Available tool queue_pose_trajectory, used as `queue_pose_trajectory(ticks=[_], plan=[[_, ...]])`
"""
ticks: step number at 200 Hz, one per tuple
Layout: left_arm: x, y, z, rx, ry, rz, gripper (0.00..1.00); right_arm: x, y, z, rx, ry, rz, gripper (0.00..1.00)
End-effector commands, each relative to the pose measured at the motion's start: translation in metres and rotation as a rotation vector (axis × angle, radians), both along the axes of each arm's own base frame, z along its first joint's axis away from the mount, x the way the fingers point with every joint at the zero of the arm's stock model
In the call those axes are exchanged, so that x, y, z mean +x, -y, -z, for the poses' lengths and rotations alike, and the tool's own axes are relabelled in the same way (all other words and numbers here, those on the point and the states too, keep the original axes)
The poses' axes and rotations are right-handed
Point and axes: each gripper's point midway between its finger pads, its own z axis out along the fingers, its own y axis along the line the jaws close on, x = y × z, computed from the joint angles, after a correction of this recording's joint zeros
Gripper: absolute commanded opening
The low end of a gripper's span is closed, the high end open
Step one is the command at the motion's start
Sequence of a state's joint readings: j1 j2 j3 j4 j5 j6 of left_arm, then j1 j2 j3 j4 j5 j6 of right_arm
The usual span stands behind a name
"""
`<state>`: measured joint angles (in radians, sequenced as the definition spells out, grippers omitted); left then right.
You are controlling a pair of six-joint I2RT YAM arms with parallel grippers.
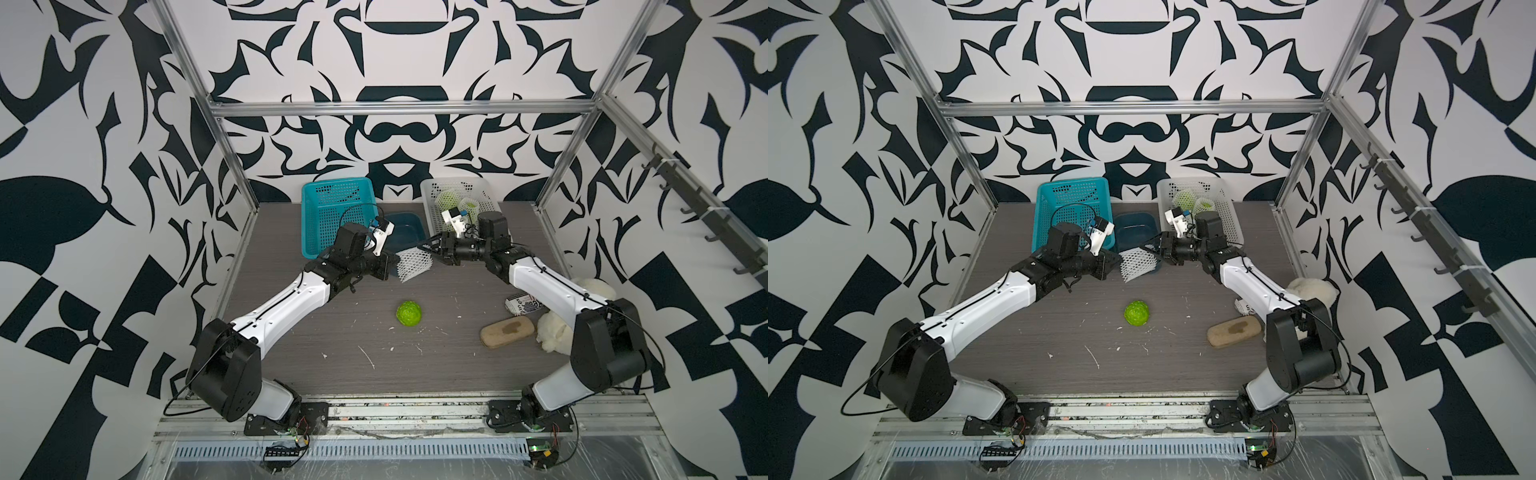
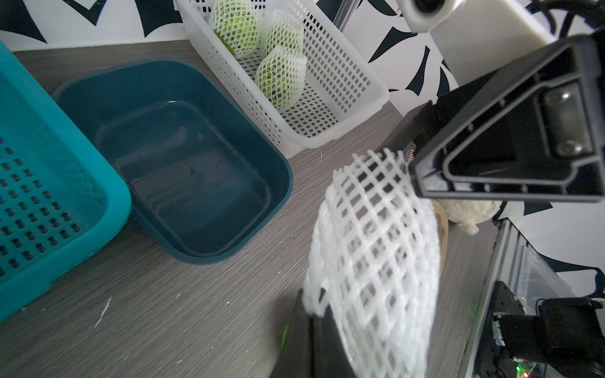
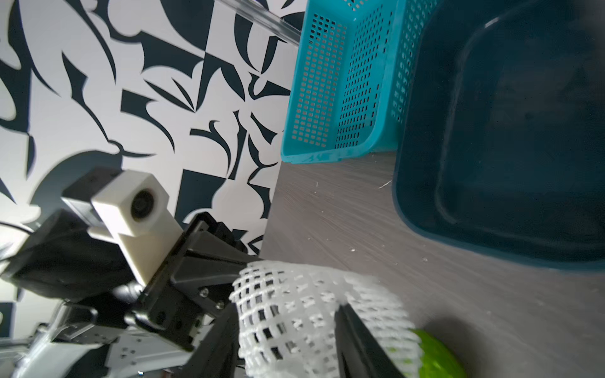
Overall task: Sleeve custard apples in foam nets
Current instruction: Open the foam net.
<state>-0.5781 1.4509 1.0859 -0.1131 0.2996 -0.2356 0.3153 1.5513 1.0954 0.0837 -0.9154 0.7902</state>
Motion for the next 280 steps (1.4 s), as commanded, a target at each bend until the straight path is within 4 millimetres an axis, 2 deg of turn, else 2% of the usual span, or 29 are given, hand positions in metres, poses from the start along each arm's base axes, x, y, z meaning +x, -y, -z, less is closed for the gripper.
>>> queue_pose_trajectory(ticks=[1, 11, 29, 40, 47, 55, 66, 77, 97, 129, 163, 212, 254, 280], plan=[[0.002, -0.004, 0.009, 0.028, -0.022, -0.019, 0.00, -0.001, -0.001, -0.021, 0.038, 0.068, -0.017, 0.38], [0.002, -0.005, 0.011, 0.034, -0.024, -0.025, 0.00, 0.000, 0.000, -0.020, 0.036, 0.066, -0.015, 0.32], [0.005, -0.008, 0.015, 0.050, -0.028, -0.050, 0.00, 0.001, 0.001, -0.015, 0.012, 0.062, -0.002, 0.15], [0.007, -0.012, 0.018, 0.059, -0.032, -0.070, 0.00, 0.003, 0.004, -0.012, -0.014, 0.062, 0.016, 0.12], [0.008, -0.014, 0.019, 0.063, -0.039, -0.086, 0.12, 0.004, 0.006, -0.007, -0.042, 0.060, 0.035, 0.10], [0.010, -0.018, 0.022, 0.069, -0.048, -0.110, 0.26, 0.005, 0.008, -0.003, -0.079, 0.063, 0.054, 0.04], [0.011, -0.024, 0.027, 0.078, -0.065, -0.147, 0.41, 0.005, 0.010, 0.002, -0.125, 0.070, 0.075, 0.00], [0.012, -0.034, 0.035, 0.089, -0.088, -0.201, 0.48, 0.002, 0.010, 0.005, -0.153, 0.075, 0.081, 0.00], [0.006, -0.053, 0.056, 0.083, -0.172, -0.278, 0.55, -0.003, 0.010, 0.009, -0.194, 0.081, 0.089, 0.00], [-0.015, -0.076, 0.089, 0.078, -0.296, -0.366, 0.56, -0.012, 0.013, 0.021, -0.311, 0.105, 0.114, 0.00], [-0.031, -0.088, 0.110, 0.057, -0.366, -0.435, 0.57, -0.023, 0.014, 0.039, -0.530, 0.190, 0.133, 0.00], [-0.034, -0.090, 0.118, 0.025, -0.387, -0.462, 0.55, -0.037, 0.005, 0.058, -0.830, 0.389, 0.150, 0.00], [-0.036, -0.093, 0.122, 0.028, -0.379, -0.465, 0.55, -0.056, -0.011, 0.064, -0.860, 0.454, 0.103, 0.00], [-0.036, -0.091, 0.123, 0.031, -0.380, -0.457, 0.55, -0.066, -0.011, 0.076, -0.871, 0.462, 0.065, 0.00]])
